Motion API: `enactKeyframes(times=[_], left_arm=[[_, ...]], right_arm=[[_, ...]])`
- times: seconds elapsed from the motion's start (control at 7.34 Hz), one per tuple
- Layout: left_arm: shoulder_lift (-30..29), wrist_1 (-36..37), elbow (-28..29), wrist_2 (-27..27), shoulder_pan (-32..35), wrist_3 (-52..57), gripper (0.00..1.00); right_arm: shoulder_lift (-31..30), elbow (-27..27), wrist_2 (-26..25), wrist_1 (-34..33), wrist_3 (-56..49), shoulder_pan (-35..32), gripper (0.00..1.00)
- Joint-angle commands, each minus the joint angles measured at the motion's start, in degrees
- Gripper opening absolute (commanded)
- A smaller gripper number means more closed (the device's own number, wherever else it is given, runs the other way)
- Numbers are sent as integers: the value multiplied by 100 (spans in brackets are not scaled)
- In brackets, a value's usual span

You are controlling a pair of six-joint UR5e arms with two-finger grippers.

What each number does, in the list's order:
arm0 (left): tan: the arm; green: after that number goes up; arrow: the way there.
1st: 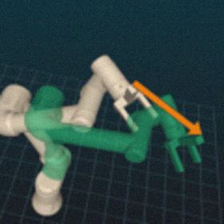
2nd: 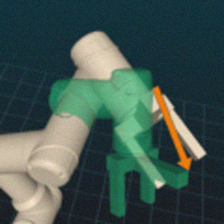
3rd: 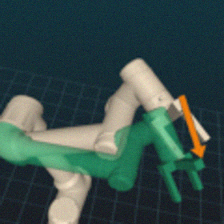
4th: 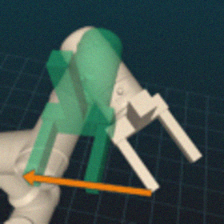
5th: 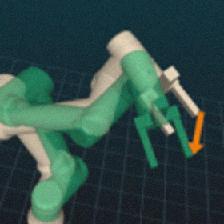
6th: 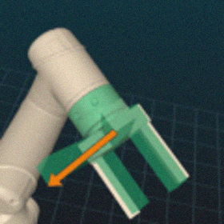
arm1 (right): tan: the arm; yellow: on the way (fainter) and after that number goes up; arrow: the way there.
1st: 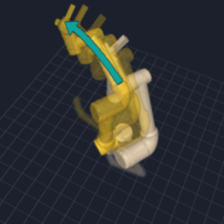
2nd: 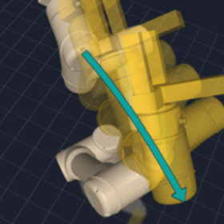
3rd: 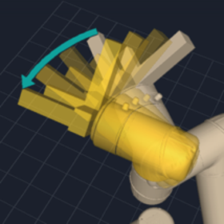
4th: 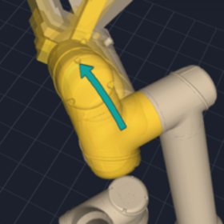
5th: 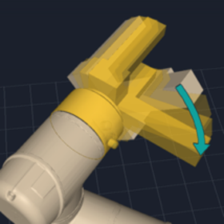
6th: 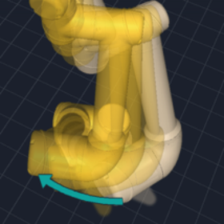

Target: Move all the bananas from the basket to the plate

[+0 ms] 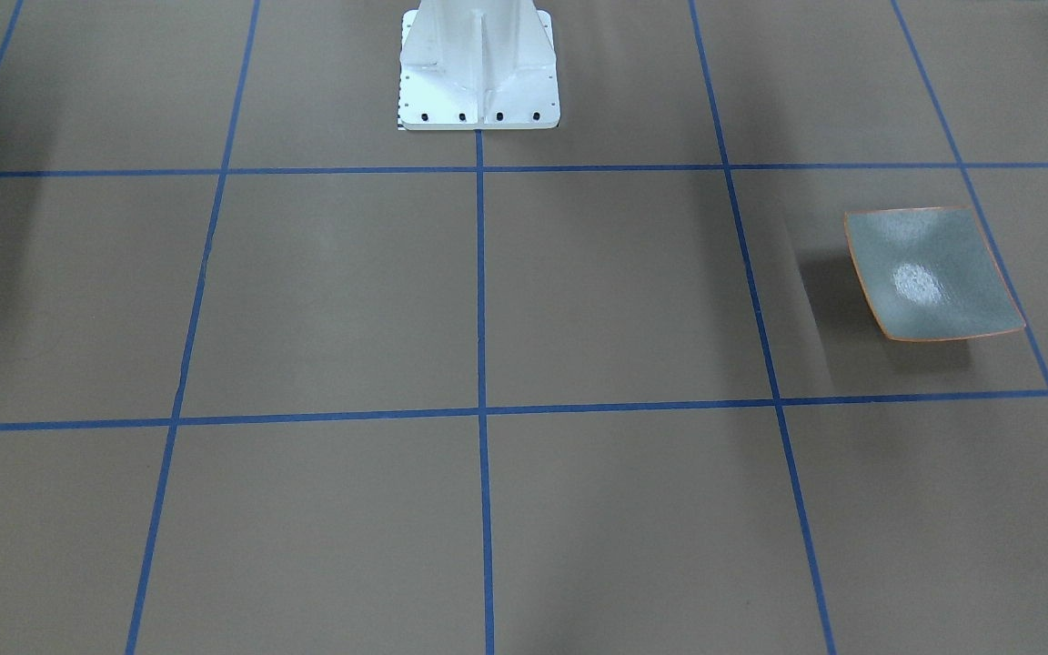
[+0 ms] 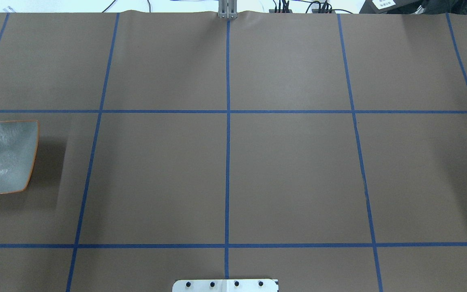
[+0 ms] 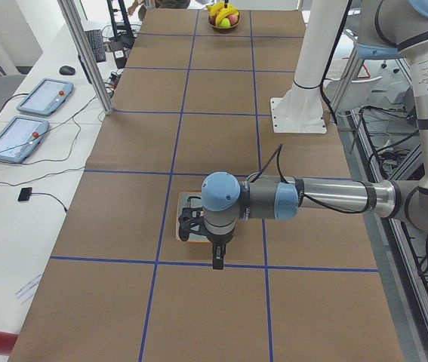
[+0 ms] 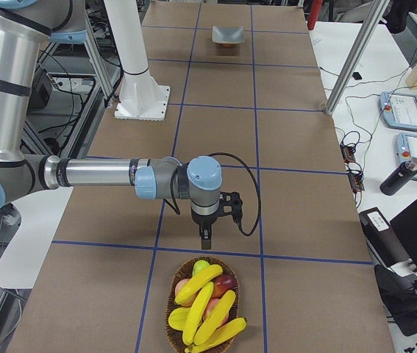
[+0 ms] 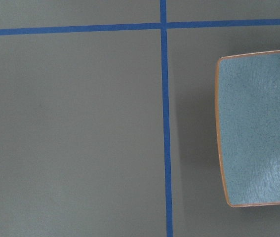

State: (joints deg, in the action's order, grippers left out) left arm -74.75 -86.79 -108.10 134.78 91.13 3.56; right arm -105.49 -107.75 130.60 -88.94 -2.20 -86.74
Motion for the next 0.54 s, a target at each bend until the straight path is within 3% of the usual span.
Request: enactKeyframes(times=[0.0, 0.41], left_arm=[[-5, -13, 0, 4, -16, 39, 100], [-13, -57, -53, 13, -16, 21, 100]], right_arm=[[2, -9, 18, 0, 9, -1, 100], [11, -131, 0, 9, 0, -53, 100]])
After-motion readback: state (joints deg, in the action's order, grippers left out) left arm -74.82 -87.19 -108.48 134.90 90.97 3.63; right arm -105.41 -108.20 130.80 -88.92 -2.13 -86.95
